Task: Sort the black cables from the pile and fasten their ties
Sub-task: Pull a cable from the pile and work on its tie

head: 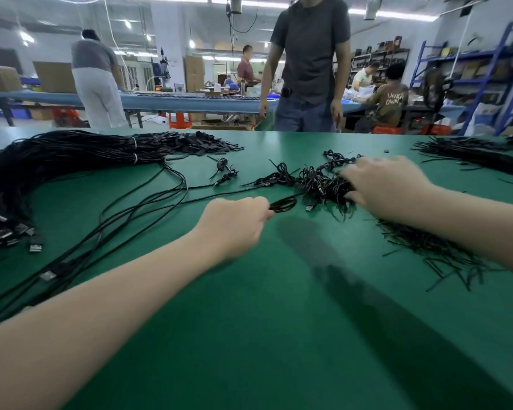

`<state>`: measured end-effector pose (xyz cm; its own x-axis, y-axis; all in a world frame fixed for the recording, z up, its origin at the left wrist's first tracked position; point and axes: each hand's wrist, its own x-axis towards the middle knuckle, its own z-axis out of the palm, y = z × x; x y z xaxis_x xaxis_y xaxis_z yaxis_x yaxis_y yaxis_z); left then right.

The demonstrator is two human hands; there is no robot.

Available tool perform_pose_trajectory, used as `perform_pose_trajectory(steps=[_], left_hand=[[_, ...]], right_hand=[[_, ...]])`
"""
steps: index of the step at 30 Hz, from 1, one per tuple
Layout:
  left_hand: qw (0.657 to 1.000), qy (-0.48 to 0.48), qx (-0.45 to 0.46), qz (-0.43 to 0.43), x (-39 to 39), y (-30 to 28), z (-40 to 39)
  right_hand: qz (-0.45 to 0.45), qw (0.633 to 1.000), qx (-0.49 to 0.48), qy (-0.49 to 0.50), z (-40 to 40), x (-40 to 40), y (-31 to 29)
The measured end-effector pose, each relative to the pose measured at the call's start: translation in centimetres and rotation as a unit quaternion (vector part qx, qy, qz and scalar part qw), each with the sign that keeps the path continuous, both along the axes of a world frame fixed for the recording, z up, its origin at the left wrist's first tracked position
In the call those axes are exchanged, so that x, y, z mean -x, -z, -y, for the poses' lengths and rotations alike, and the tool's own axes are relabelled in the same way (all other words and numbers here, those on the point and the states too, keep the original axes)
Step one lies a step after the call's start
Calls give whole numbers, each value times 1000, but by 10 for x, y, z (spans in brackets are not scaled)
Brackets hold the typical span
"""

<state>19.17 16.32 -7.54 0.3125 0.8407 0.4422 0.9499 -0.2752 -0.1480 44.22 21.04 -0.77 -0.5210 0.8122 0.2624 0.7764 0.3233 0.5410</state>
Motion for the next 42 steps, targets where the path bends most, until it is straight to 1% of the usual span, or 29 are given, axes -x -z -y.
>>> perform_pose_trajectory(steps=[2,3,4,5,6,8,11,15,23,29,36,40,41,42], left_hand=[[992,-34,54,109,16,15,-1],[980,-39,81,177,22,20,-1],[967,-38,93,235,26,23,-3],[959,-34,95,267,28,24,-5],[956,-30,97,277,29,25,-6],[955,-23,106,276,28,25,-6],[953,-12,109,283,28,26,-7],[950,-12,110,290,28,25,-7],[942,-4,112,317,27,23,-4],[934,3,111,341,25,23,-2],[941,-3,104,322,25,23,-5],[941,-10,102,321,26,24,-6],[941,-13,103,321,26,24,-7],[941,-15,104,321,26,24,-7]], right_hand=[[-30,985,61,160,-8,-25,-3],[-49,971,98,210,-12,-36,1],[-74,959,132,239,-15,-44,7],[-98,950,157,252,-17,-50,13],[-121,944,168,257,-18,-53,18],[-160,937,163,263,-18,-56,23],[-184,933,156,269,-17,-57,21],[-178,929,162,279,-19,-56,20],[-194,918,171,300,-17,-51,20],[-219,911,173,305,-22,-54,16],[-238,894,183,334,-24,-53,9],[-286,870,198,349,-24,-51,-1],[-281,872,201,346,-24,-51,-4],[-258,881,197,345,-26,-50,-8]])
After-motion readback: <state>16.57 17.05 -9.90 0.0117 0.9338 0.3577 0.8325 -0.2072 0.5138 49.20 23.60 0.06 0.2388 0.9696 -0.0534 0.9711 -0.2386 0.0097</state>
